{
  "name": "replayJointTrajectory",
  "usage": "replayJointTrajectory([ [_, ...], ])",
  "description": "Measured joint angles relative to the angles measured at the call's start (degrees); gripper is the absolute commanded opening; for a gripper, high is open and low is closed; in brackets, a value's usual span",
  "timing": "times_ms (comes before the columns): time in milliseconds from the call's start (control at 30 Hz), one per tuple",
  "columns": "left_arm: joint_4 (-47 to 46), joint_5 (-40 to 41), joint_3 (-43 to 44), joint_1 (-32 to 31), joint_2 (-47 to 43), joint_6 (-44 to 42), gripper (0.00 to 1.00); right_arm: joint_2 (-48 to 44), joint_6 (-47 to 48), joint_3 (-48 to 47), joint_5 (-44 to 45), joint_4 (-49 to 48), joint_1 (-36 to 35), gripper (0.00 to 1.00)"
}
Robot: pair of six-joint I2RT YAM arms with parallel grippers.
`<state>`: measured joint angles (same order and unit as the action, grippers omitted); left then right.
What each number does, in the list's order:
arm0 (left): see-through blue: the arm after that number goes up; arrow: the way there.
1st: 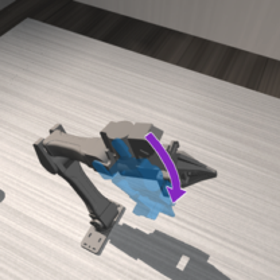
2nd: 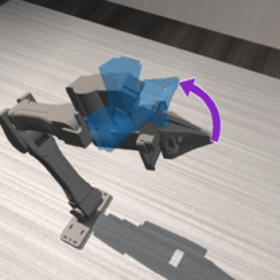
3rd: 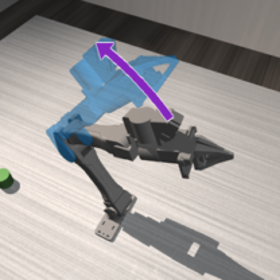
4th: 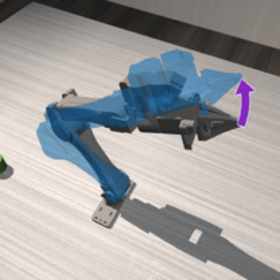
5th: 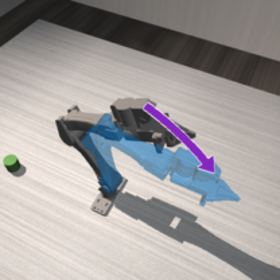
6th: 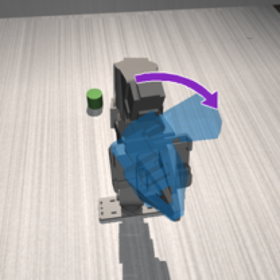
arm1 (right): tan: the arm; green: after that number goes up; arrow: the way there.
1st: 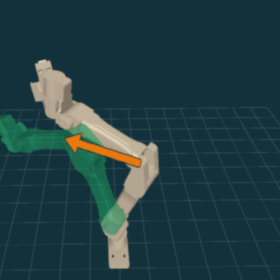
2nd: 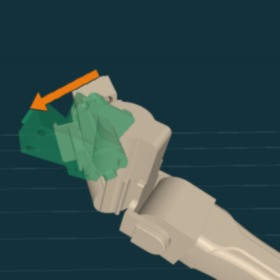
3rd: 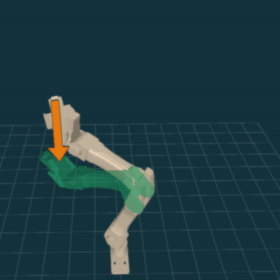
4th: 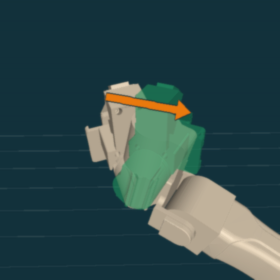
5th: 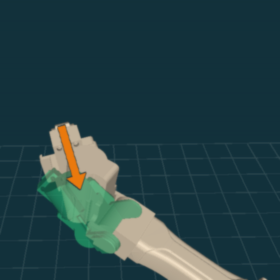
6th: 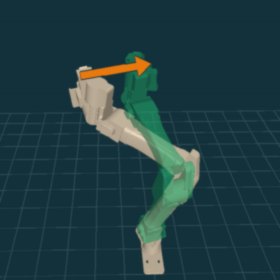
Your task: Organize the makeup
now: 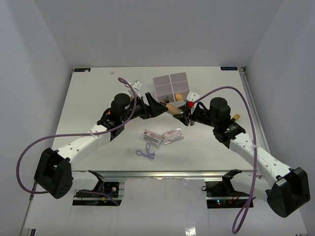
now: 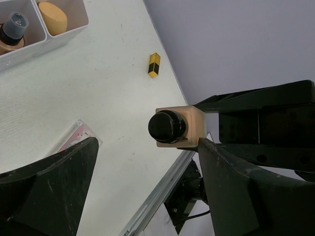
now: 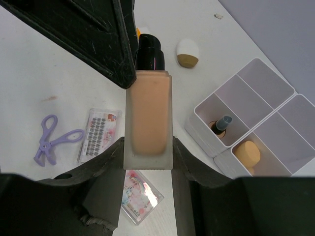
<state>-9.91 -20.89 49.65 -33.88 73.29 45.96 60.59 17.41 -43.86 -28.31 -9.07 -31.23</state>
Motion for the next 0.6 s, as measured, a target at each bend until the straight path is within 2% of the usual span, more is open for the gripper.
replayJointTrajectory([
  [600, -5.12, -5.02, 1.42, -0.01, 5.33, 8.55, 0.66, 0.55, -0.52, 1.61, 1.18, -2.92, -0.74, 0.08],
])
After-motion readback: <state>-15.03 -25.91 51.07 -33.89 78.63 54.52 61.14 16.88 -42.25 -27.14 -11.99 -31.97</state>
